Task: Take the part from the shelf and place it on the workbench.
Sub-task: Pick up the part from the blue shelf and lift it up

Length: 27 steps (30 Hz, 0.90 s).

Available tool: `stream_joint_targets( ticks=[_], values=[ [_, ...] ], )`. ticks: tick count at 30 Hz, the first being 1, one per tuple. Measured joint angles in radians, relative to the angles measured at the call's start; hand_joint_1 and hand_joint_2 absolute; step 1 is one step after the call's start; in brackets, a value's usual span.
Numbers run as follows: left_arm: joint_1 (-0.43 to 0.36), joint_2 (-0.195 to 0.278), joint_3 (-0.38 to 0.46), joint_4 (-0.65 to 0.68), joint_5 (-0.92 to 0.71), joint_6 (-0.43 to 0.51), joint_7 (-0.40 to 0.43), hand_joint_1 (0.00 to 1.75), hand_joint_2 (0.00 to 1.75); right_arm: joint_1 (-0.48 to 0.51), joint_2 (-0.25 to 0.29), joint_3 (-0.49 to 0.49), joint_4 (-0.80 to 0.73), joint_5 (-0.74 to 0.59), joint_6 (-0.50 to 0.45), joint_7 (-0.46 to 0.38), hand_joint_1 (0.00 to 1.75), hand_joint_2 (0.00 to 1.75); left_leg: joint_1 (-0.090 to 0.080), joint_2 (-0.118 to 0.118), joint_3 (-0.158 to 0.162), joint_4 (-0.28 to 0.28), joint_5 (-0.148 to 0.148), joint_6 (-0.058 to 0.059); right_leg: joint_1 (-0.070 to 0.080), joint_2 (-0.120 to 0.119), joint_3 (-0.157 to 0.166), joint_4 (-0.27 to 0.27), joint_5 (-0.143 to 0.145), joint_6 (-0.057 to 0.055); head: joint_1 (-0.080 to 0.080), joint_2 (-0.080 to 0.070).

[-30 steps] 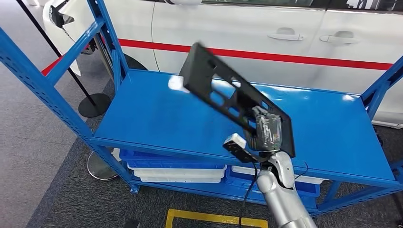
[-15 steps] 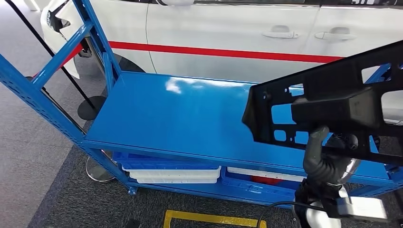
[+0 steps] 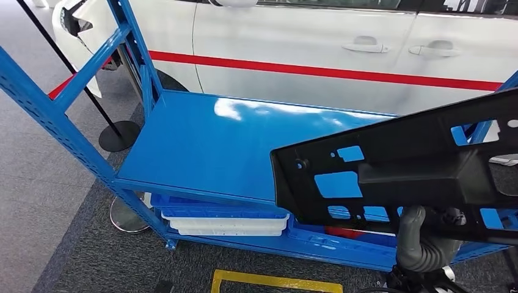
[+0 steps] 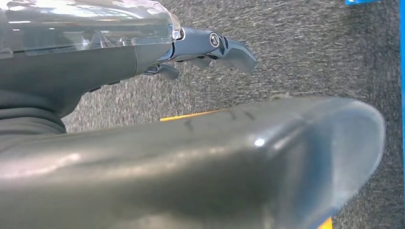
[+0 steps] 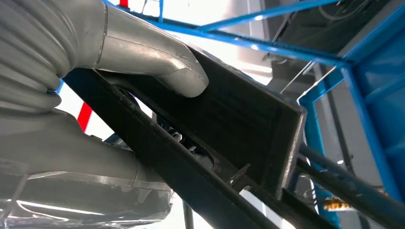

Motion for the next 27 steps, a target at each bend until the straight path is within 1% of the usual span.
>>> stream_joint_targets(
  ticks=[1,2,3,4,5,6,7,8,9,10,11,12,13,14,15,16,17,18,19,20,21,22,23,24,25,26,27],
  values=[
    [0.001,0.0,0.005,0.0,0.004,0.001,0.0,0.0,0.0,0.007,0.0,-0.006,-0.001,-0.006,0.012,0.0,1.75,1.75,0.001,0.0,0.0,0.003,-0.001,-0.002,-0.005,-0.001,0.013,-0.023,0.023,0.004,0.0,0.0],
    [0.001,0.0,0.01,0.0,0.009,0.002,0.001,0.0,0.0,0.011,0.0,-0.011,-0.003,-0.007,0.02,0.0,1.75,1.75,0.001,-0.001,0.0,0.006,-0.003,-0.006,-0.009,-0.002,0.043,-0.083,0.054,0.006,0.0,0.0],
    [0.001,0.0,0.012,0.0,0.013,0.002,0.0,0.0,0.0,0.013,0.0,-0.013,-0.004,-0.003,0.027,0.0,1.75,1.75,0.0,-0.002,-0.001,0.012,-0.005,-0.012,-0.009,-0.001,0.077,-0.151,0.082,0.002,0.0,0.0],
    [0.001,0.0,0.014,0.0,0.015,0.003,0.0,0.0,0.0,0.017,0.001,-0.014,-0.006,0.007,0.035,0.0,1.75,1.75,-0.002,-0.002,-0.003,0.016,-0.006,-0.017,-0.008,0.0,0.095,-0.19,0.093,-0.003,0.0,0.0],
    [0.001,0.0,0.017,0.0,0.016,0.005,0.001,0.0,0.0,0.023,0.002,-0.014,-0.007,0.022,0.043,-0.001,1.75,1.75,-0.004,-0.003,-0.005,0.018,-0.006,-0.023,-0.005,0.001,0.099,-0.202,0.094,-0.009,0.0,0.0],
    [0.001,0.0,0.019,0.0,0.017,0.006,0.002,0.0,0.0,0.032,0.004,-0.015,-0.007,0.04,0.049,-0.001,1.75,1.75,-0.005,-0.004,-0.006,0.018,-0.005,-0.03,-0.001,0.002,0.097,-0.202,0.096,-0.017,0.0,0.0],
    [0.002,0.0,0.022,0.0,0.019,0.008,0.005,0.0,0.0,0.042,0.007,-0.017,-0.009,0.057,0.054,-0.001,1.75,1.75,-0.003,-0.004,-0.007,0.017,-0.005,-0.036,-0.002,0.002,0.095,-0.203,0.099,-0.024,0.0,0.0],
    [0.003,0.0,0.026,0.0,0.022,0.01,0.007,0.0,0.0,0.051,0.011,-0.019,-0.011,0.072,0.058,-0.001,1.75,1.75,-0.002,-0.003,-0.009,0.021,-0.012,-0.042,-0.002,0.0,0.094,-0.206,0.102,-0.032,0.0,0.0],
    [0.003,0.0,0.03,0.0,0.025,0.011,0.009,0.0,0.0,0.059,0.016,-0.021,-0.014,0.081,0.061,-0.001,1.75,1.75,-0.001,-0.003,-0.017,0.04,-0.03,-0.046,-0.004,-0.001,0.092,-0.209,0.106,-0.041,0.0,0.0],
    [0.003,0.0,0.033,0.0,0.027,0.012,0.01,0.0,0.0,0.065,0.021,-0.022,-0.016,0.086,0.064,-0.001,1.75,1.75,0.0,-0.002,-0.032,0.078,-0.061,-0.049,-0.005,-0.003,0.089,-0.212,0.111,-0.048,0.0,0.0],
    [0.003,0.0,0.035,0.0,0.029,0.013,0.011,0.0,0.0,0.071,0.025,-0.022,-0.018,0.09,0.066,-0.001,1.75,1.75,0.001,-0.001,-0.054,0.138,-0.101,-0.051,-0.003,-0.005,0.084,-0.212,0.114,-0.054,0.0,0.0],
    [0.003,0.001,0.037,0.0,0.029,0.013,0.011,0.0,0.0,0.076,0.028,-0.022,-0.018,0.091,0.067,-0.001,1.75,1.75,0.001,-0.001,-0.08,0.207,-0.141,-0.053,-0.001,-0.006,0.078,-0.211,0.118,-0.057,0.0,0.0],
    [0.004,0.001,0.038,0.0,0.029,0.013,0.012,0.0,0.0,0.082,0.03,-0.023,-0.019,0.092,0.069,-0.001,1.75,1.75,0.002,-0.001,-0.099,0.266,-0.169,-0.053,0.002,-0.007,0.072,-0.21,0.122,-0.059,0.0,0.0],
    [0.004,0.001,0.039,0.0,0.029,0.013,0.012,0.0,0.0,0.088,0.032,-0.026,-0.02,0.092,0.074,-0.001,1.75,1.75,0.002,-0.001,-0.104,0.296,-0.179,-0.053,0.005,-0.007,0.065,-0.209,0.127,-0.06,0.0,0.0],
    [0.004,0.001,0.04,0.0,0.029,0.014,0.013,0.0,0.0,0.096,0.035,-0.03,-0.022,0.091,0.083,-0.001,1.75,1.75,0.002,-0.001,-0.089,0.284,-0.171,-0.051,0.008,-0.007,0.059,-0.208,0.131,-0.06,0.0,0.0],
    [0.004,0.001,0.04,0.0,0.029,0.014,0.015,0.0,0.0,0.106,0.04,-0.037,-0.026,0.089,0.096,-0.001,1.75,1.75,0.001,-0.001,-0.052,0.23,-0.146,-0.046,0.01,-0.007,0.053,-0.207,0.136,-0.059,0.0,0.0],
    [0.004,0.002,0.04,0.0,0.029,0.015,0.016,0.0,0.0,0.117,0.046,-0.046,-0.033,0.086,0.114,-0.001,1.75,1.75,-0.001,-0.001,-0.003,0.152,-0.12,-0.039,0.011,-0.007,0.05,-0.207,0.14,-0.057,0.0,0.0],
    [0.002,0.003,0.041,0.0,0.03,0.016,0.018,0.0,0.0,0.129,0.054,-0.059,-0.04,0.083,0.136,-0.001,1.75,1.75,-0.003,-0.001,0.038,0.081,-0.1,-0.034,0.014,-0.007,0.047,-0.206,0.146,-0.054,0.0,0.0],
    [0.001,0.005,0.041,0.0,0.03,0.017,0.019,0.0,0.0,0.141,0.063,-0.073,-0.047,0.08,0.159,-0.001,1.75,1.75,-0.007,-0.001,0.066,0.029,-0.086,-0.029,0.014,-0.008,0.045,-0.206,0.151,-0.049,0.0,0.0],
    [0.001,0.006,0.041,0.0,0.03,0.018,0.019,0.0,0.0,0.152,0.073,-0.09,-0.054,0.079,0.183,-0.001,1.75,1.75,-0.011,-0.001,0.077,0.006,-0.081,-0.024,0.014,-0.008,0.044,-0.207,0.156,-0.044,0.0,0.0],
    [0.001,0.006,0.042,0.0,0.03,0.019,0.02,0.0,0.0,0.162,0.083,-0.107,-0.059,0.078,0.203,-0.001,1.75,1.75,-0.014,-0.001,0.074,0.003,-0.076,-0.022,0.013,-0.009,0.044,-0.209,0.162,-0.037,0.0,0.0],
    [0.002,0.006,0.043,0.0,0.03,0.019,0.02,0.0,0.0,0.172,0.092,-0.124,-0.064,0.078,0.218,-0.001,1.75,1.75,-0.014,-0.001,0.071,0.0,-0.068,-0.017,0.012,-0.009,0.043,-0.212,0.168,-0.03,0.0,0.0],
    [0.002,0.006,0.045,0.0,0.03,0.02,0.019,0.0,0.0,0.18,0.1,-0.14,-0.068,0.078,0.229,-0.001,1.75,1.75,-0.012,0.001,0.068,-0.004,-0.058,-0.011,0.01,-0.008,0.042,-0.211,0.168,-0.024,0.0,0.0],
    [0.002,0.006,0.047,0.0,0.03,0.02,0.019,0.0,0.0,0.188,0.105,-0.155,-0.072,0.078,0.236,-0.001,1.75,1.75,-0.01,0.003,0.063,-0.008,-0.047,-0.005,0.009,-0.007,0.036,-0.201,0.153,-0.019,0.0,0.0],
    [0.002,0.006,0.049,0.0,0.03,0.02,0.018,0.0,0.0,0.194,0.109,-0.168,-0.075,0.079,0.242,-0.001,1.75,1.75,-0.007,0.005,0.056,-0.013,-0.035,0.001,0.008,-0.005,0.024,-0.172,0.121,-0.014,0.0,0.0],
    [0.001,0.007,0.051,0.0,0.03,0.02,0.018,0.0,0.0,0.199,0.112,-0.178,-0.077,0.079,0.247,-0.001,1.75,1.75,-0.006,0.007,0.046,-0.014,-0.025,0.005,0.005,-0.004,0.006,-0.123,0.073,-0.01,0.0,0.0],
    [0.0,0.007,0.053,0.0,0.03,0.02,0.017,0.0,0.0,0.205,0.116,-0.187,-0.079,0.079,0.253,-0.001,1.75,1.75,-0.006,0.008,0.034,-0.013,-0.016,0.007,0.004,-0.004,-0.013,-0.059,0.023,-0.006,0.0,0.0]
  ],
)
